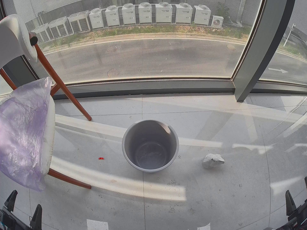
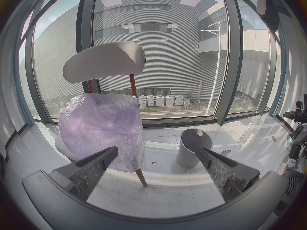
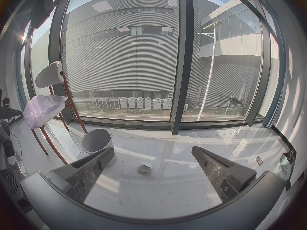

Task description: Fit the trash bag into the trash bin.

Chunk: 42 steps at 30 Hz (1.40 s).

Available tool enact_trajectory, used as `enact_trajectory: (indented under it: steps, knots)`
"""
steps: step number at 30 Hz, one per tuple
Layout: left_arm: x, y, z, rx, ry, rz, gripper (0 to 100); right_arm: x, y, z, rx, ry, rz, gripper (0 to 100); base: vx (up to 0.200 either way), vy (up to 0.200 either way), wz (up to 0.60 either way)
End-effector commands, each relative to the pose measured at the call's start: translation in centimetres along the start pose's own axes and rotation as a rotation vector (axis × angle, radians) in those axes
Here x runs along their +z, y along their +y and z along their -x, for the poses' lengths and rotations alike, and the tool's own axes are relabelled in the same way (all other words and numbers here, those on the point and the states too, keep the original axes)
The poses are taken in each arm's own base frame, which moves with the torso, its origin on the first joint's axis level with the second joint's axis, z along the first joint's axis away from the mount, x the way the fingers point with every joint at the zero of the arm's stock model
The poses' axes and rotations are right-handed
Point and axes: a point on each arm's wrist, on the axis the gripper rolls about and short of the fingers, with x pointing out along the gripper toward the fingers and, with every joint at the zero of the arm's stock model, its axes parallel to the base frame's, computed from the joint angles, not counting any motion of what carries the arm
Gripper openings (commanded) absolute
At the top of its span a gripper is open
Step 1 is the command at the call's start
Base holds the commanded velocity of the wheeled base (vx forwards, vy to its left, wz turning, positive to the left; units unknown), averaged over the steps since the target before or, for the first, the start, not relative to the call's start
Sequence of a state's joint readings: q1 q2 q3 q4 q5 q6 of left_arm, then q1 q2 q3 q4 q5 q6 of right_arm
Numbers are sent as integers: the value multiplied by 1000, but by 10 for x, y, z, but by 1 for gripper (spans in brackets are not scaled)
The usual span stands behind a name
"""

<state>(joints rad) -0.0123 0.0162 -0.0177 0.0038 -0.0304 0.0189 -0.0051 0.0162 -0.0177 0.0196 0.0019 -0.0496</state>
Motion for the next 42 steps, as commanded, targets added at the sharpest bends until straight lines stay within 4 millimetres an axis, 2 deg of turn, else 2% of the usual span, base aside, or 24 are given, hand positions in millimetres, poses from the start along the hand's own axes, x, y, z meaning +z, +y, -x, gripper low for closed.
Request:
enact_trajectory:
  steps: [1, 7, 10, 12, 14, 17, 22, 26, 28, 30, 31, 32, 33, 34, 36, 37, 38, 42]
  knots:
    - [-4, 0, 0, 1, 2, 1, 100, -3, 0, 0, 0, 5, 0, 100, 0, 0, 0]
    - [-2, 0, 0, 19, -22, -15, 100, -3, 0, 0, -3, 5, 1, 100, 0, 0, 0]
    - [24, 1, 4, 33, -279, -73, 100, -3, 0, 0, -3, 4, 1, 100, 0, 0, 0]
    - [27, 0, 5, 20, -296, -87, 100, -3, 0, 0, -1, 3, 0, 100, 0, 0, 0]
    - [30, 0, 7, 0, -296, -95, 100, -3, 0, 0, -1, 2, 0, 100, 0, 0, 0]
    - [52, 0, 11, -11, -266, -95, 100, -3, 0, -1, -2, -3, 0, 100, 0, 0, 0]
    - [80, 1, -9, -31, -53, -75, 100, -3, 0, -1, 0, -4, 0, 100, 0, 0, 0]
    - [110, 3, -38, -39, 97, -52, 100, -3, 0, -1, 0, -3, 0, 100, 0, 0, 0]
    - [116, 3, -54, -44, 165, -28, 100, -3, 0, -1, 0, -6, 1, 100, 0, 0, 0]
    - [120, 4, -86, -48, 278, 37, 100, -3, 0, -1, 1, -6, 0, 100, 0, 0, 0]
    - [122, 4, -92, -43, 287, 50, 100, -3, 0, -1, 0, -4, 0, 100, 0, 0, 0]
    - [129, 5, -108, -34, 295, 78, 100, -3, 0, -1, 0, -4, 0, 100, 0, 0, 0]
    - [129, 5, -108, -34, 295, 78, 100, -3, 0, -1, 0, -4, 0, 100, 0, 0, 0]
    - [140, 7, -132, -20, 289, 96, 100, -3, 0, -1, 0, -6, 0, 100, 0, 0, 0]
    - [149, 12, -159, 13, 295, 96, 100, -3, 0, -1, 0, -6, 0, 100, 0, 0, 0]
    - [150, 14, -165, 24, 299, 94, 100, -3, 0, -1, 0, -6, 0, 100, 0, 0, 0]
    - [153, 20, -181, 55, 310, 97, 100, -3, 0, -1, 0, -4, 0, 100, 0, 0, 0]
    - [158, 29, -216, 114, 342, 98, 100, -3, 0, -1, 0, -6, 0, 100, 0, 0, 0]
